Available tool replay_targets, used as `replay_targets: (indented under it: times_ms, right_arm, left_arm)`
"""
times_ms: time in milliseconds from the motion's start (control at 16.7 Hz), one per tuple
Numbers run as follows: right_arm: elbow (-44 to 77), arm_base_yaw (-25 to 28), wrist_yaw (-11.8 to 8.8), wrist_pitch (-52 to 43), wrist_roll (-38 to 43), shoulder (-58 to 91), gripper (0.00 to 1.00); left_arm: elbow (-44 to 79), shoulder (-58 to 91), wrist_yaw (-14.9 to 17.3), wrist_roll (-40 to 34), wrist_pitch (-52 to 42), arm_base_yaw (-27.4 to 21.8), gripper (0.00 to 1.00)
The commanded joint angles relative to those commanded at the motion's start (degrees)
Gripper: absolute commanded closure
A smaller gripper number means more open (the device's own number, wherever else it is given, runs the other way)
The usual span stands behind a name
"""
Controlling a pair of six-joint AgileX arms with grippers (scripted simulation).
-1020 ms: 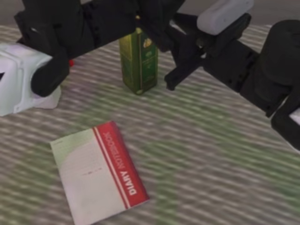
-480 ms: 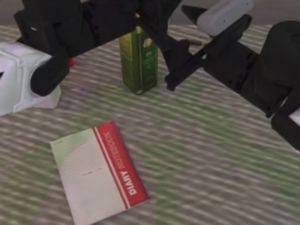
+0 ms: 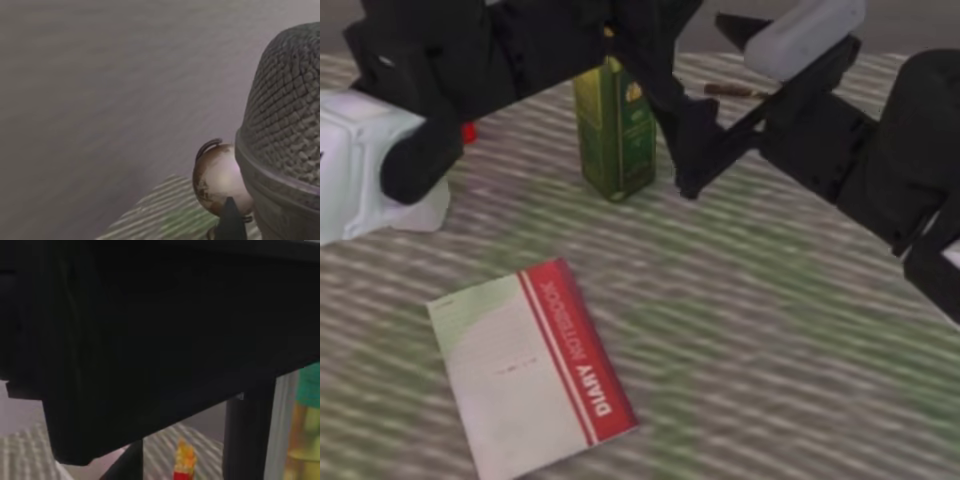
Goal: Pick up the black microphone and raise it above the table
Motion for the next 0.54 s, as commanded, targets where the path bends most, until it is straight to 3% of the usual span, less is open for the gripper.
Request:
replay_targets:
  times_ms: [360,540]
  right_arm:
    - [-10.9,-1.56,-1.98,-1.88,0.07,-13.2,0.0]
    - [-12.93,-1.79,-2.48,-2.17,0.06,-15.32,0.0]
  left_arm:
    - [-3.28,-3.47,6.11,-0.32,0.01,7.09,1.0]
    - [-4.01,-4.18,7.37,-0.41,-0.02,8.67,1.0]
